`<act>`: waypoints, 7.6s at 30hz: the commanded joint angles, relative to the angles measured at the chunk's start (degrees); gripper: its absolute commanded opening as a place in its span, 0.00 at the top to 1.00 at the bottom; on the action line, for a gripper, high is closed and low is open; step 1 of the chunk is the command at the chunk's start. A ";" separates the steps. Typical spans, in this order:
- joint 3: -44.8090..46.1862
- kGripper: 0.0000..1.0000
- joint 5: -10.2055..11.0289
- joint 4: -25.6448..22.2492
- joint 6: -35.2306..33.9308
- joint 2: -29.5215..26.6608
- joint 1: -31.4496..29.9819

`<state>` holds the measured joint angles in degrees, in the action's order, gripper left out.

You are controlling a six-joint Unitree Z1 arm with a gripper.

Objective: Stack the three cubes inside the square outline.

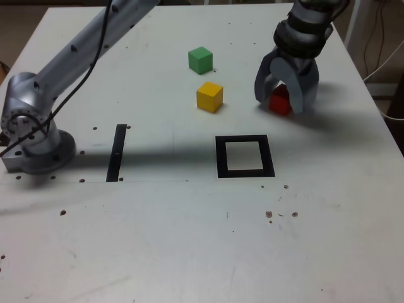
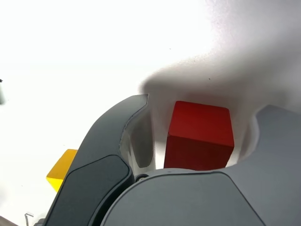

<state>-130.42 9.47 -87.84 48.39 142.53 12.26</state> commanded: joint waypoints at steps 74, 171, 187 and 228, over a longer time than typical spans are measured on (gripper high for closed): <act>38.99 0.62 -13.43 14.40 -40.77 -22.74 -11.86; 39.97 0.00 -3.67 14.67 -5.83 -26.96 11.99; 42.77 0.00 -2.53 17.97 1.29 -27.92 11.98; 50.32 0.50 -1.49 25.34 -4.92 -24.68 9.89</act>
<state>-80.27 7.85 -62.75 43.65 117.64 22.41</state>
